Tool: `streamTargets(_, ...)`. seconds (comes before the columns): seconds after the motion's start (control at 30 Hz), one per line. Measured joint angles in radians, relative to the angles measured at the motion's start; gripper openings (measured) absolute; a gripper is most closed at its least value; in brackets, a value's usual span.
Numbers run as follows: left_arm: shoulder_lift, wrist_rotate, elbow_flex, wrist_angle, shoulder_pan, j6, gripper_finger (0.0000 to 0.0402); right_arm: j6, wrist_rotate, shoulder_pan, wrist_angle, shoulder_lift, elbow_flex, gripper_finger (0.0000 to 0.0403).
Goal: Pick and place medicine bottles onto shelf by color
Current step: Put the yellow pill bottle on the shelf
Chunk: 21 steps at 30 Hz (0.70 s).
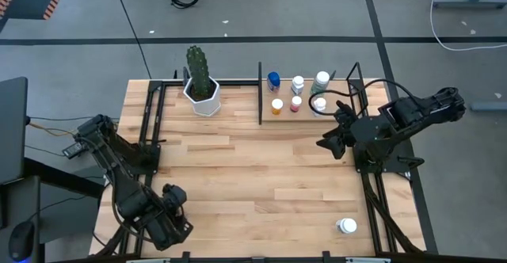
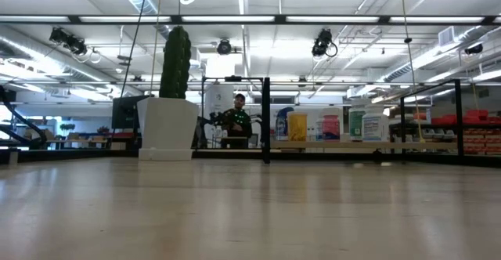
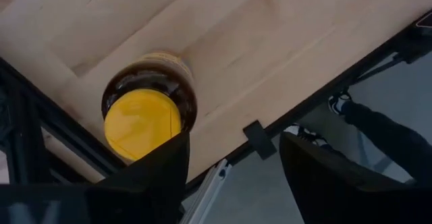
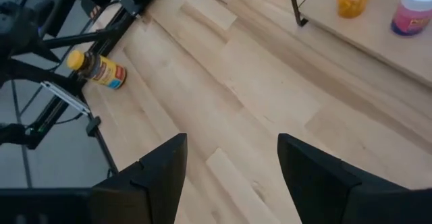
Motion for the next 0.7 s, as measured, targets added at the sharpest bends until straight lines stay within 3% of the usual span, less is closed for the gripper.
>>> streamTargets(0.27,0.000,0.037,0.000,-0.022,-0.003,-0.115,0.0263,-0.058,-0.029,0.000,0.001,0.000,0.000,0.0237)
streamTargets(0.7,-0.001,0.093,0.000,-0.105,-0.001,-0.211,0.0360,-0.134,-0.006,0.000,0.001,0.000,0.000,0.0237)
